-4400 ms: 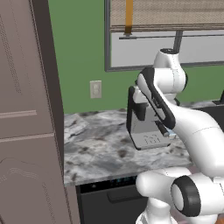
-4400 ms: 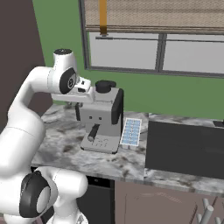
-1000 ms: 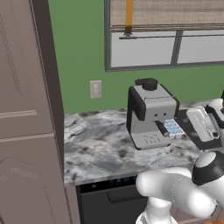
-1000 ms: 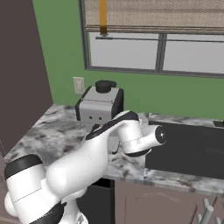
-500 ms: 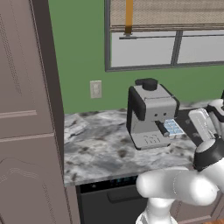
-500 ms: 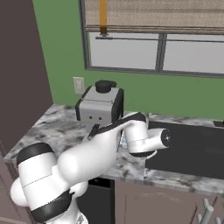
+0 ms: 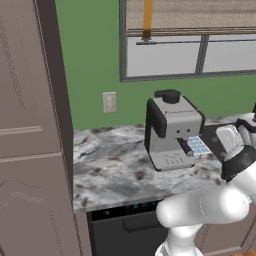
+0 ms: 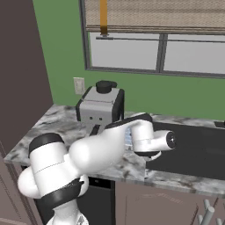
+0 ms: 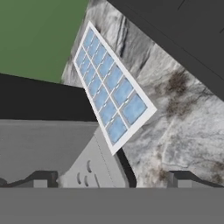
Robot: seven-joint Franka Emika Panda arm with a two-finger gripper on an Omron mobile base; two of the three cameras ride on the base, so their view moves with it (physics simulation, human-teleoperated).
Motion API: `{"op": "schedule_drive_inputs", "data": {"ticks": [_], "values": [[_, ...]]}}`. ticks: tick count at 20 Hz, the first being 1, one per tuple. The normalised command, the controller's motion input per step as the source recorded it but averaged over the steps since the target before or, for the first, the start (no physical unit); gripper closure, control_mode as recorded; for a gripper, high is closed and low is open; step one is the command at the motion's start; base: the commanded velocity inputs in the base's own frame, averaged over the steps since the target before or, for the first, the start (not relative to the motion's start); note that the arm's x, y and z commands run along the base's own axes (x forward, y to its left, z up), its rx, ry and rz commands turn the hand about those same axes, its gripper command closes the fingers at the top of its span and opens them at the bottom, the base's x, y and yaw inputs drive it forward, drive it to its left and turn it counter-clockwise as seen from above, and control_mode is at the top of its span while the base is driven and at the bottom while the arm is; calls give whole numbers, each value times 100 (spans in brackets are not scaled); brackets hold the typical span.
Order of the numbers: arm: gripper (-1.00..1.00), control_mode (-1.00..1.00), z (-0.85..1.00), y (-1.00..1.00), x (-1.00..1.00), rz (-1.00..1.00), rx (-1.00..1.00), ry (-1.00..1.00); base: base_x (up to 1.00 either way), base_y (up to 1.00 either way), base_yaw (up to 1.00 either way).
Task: The ice cube tray has been filled with water. Take the tray and place it in the freezer to make ice. Close the freezer door after placing the tray.
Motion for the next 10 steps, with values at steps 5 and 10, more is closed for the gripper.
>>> {"op": "schedule_drive_inputs", "data": {"ticks": [5, 10], "values": [[-100, -100, -25, 0, 5, 0, 0, 0, 0, 0, 0], [-100, -100, -25, 0, 11, 0, 0, 0, 0, 0, 0]]}}
